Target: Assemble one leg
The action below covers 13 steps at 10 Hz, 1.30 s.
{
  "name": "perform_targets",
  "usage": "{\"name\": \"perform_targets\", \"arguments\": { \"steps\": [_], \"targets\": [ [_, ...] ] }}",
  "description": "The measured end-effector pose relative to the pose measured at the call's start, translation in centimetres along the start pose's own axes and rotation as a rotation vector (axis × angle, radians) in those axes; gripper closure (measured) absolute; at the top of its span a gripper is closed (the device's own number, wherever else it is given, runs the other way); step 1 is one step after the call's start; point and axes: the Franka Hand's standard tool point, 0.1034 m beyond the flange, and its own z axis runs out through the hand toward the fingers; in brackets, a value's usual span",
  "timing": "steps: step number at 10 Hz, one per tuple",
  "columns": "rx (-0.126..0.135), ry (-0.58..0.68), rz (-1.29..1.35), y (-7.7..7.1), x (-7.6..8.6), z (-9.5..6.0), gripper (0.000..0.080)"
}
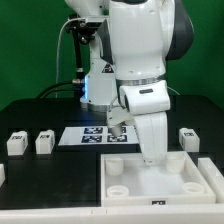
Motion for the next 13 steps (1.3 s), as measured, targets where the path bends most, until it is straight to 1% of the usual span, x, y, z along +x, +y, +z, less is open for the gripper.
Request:
{"name": "perform_targets", "arguments": {
  "steps": [1, 4, 6, 11, 12, 13],
  "targets": [
    [-0.006, 0.001, 0.003, 0.1, 0.0, 0.0, 0.0739],
    [-0.008, 0.004, 0.033, 0.4, 0.4, 0.0, 0.0739],
    [-0.008, 0.004, 0.052, 0.4, 1.1, 0.1, 0.0739],
    [-0.007, 0.004, 0.058, 0.4, 1.1, 0.1, 0.0739],
    [-0.007, 0.004, 0.059, 0.4, 1.0, 0.1, 0.0659],
    [-0.007, 0.004, 0.059, 0.4, 1.0, 0.1, 0.0521]
  ]
}}
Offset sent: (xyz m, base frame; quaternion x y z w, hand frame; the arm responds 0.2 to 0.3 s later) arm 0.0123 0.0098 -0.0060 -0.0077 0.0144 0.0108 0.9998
